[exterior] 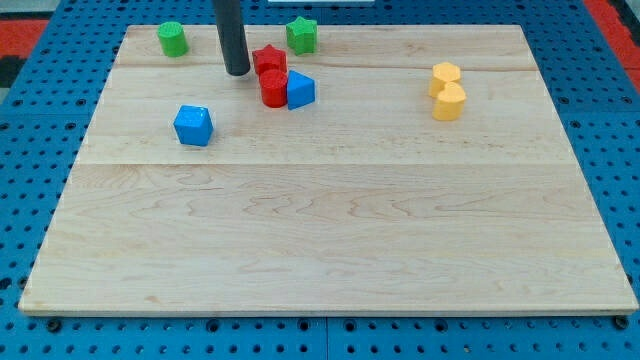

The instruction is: Place the red star in between green star and yellow blocks

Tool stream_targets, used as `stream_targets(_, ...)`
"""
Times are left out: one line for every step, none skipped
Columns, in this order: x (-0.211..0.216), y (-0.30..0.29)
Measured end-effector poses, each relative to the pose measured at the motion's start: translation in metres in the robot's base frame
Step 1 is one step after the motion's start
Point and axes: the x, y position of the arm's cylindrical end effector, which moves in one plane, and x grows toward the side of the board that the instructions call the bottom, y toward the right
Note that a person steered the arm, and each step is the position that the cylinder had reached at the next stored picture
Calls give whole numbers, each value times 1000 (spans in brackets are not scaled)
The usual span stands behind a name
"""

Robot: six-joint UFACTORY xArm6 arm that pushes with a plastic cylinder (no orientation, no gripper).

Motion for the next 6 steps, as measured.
stream_targets(-5, 54)
stream_targets(-7, 41)
stream_targets(-12, 17)
stream_targets(-33, 56)
stream_targets(-29, 131)
stream_targets(-16, 123)
